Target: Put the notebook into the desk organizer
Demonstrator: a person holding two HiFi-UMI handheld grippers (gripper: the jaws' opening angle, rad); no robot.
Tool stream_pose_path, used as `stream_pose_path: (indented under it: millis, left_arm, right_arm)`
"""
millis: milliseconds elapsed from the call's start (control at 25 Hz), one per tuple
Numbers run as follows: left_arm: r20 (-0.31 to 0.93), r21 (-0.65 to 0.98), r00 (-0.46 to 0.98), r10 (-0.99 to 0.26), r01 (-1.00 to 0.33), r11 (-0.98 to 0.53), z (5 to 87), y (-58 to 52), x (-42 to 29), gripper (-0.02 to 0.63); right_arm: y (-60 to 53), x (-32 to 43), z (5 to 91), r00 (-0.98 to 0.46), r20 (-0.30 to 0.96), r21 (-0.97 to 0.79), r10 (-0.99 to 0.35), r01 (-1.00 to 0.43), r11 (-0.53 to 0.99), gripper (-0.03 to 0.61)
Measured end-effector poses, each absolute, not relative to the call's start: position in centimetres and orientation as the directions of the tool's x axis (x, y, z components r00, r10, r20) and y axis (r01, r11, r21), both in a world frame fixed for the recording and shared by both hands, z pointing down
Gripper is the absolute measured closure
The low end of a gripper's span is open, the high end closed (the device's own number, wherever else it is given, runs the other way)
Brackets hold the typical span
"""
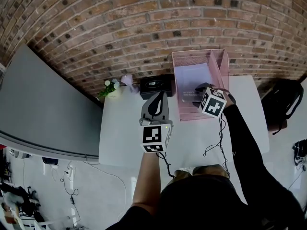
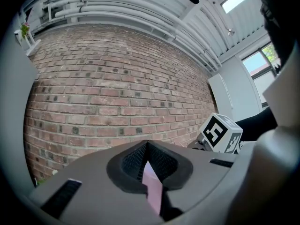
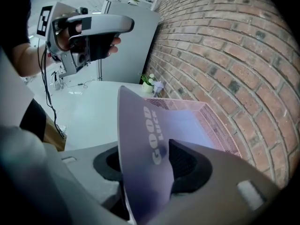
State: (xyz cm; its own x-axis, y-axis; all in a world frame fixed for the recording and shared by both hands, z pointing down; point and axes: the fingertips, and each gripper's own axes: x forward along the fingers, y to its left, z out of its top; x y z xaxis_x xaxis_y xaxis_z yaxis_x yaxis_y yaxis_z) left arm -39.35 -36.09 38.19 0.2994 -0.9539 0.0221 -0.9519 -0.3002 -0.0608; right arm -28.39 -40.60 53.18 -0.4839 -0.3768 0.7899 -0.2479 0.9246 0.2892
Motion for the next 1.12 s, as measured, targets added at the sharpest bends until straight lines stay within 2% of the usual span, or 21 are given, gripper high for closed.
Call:
stream_pose_path:
  millis: [120, 400, 520, 1120]
  left_arm:
    - [0.022, -0.061, 0.295, -0.955, -0.953, -0.296, 38.2, -36.2, -39.6, 0.604]
    - [0.042, -0.065, 0.284, -0.958, -0.956, -0.287, 38.6, -35.9, -39.8, 0.604]
    - [0.049, -0.065, 0.283, -0.958, -0.956, -0.286, 38.7, -35.9, -39.7, 0.604]
    - [0.068, -0.052, 0.293, -0.954, -0.953, -0.297, 39.3, -36.2, -39.4, 0.604]
  right_arm:
    - [-40.6, -28.5, 53.1, -0.488, 0.789, 0.286, -0.373, -0.245, 0.926, 0.339]
    - [-40.0, -28.8, 52.6, -0.511, 0.779, 0.272, -0.363, -0.246, 0.93, 0.336]
    - [-39.7, -28.8, 52.5, -0.514, 0.78, 0.267, -0.357, -0.241, 0.933, 0.302]
    - [-38.4, -29.2, 53.0, -0.51, 0.799, 0.245, -0.32, -0.209, 0.947, 0.299]
